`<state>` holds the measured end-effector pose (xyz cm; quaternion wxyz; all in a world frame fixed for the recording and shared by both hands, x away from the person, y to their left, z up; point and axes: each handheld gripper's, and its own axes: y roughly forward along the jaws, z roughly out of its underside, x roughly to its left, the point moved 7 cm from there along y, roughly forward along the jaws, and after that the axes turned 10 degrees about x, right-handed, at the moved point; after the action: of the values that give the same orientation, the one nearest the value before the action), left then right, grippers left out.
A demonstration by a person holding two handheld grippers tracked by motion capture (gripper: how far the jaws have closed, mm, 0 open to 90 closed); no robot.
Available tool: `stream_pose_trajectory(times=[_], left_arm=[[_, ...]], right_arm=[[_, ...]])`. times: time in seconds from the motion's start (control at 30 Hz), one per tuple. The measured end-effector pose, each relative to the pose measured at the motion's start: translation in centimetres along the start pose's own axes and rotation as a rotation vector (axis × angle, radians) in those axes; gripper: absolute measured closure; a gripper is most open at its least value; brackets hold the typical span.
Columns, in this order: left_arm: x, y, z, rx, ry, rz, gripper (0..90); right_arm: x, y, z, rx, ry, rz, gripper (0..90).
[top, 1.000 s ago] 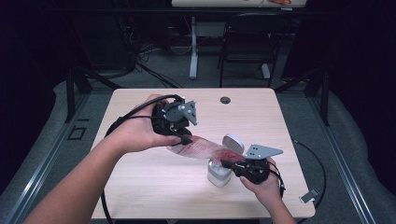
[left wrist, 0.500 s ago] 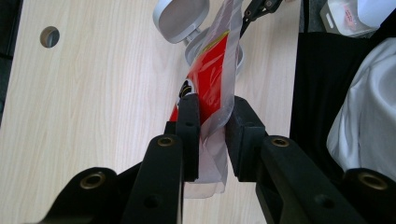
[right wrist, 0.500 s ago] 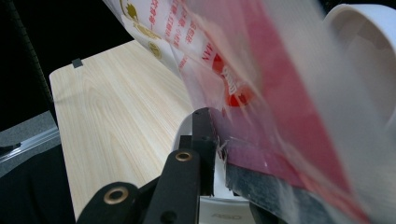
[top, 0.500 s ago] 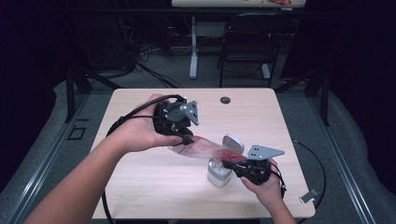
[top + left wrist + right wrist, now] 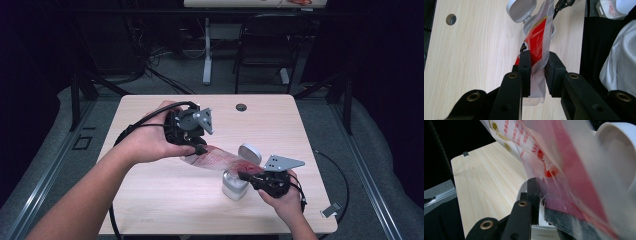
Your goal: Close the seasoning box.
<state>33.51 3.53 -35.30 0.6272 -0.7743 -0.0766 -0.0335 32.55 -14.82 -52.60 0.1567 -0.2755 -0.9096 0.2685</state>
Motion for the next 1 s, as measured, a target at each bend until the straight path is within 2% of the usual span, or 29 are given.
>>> stream_pose_trajectory(times=[1.0], left_arm=[[-0.14, 0.00, -0.12, 0.002, -0.008, -0.005, 76.1]], right_arm=[[0.03, 0.27, 0.06, 0.011, -0.005, -0.005, 84.9]])
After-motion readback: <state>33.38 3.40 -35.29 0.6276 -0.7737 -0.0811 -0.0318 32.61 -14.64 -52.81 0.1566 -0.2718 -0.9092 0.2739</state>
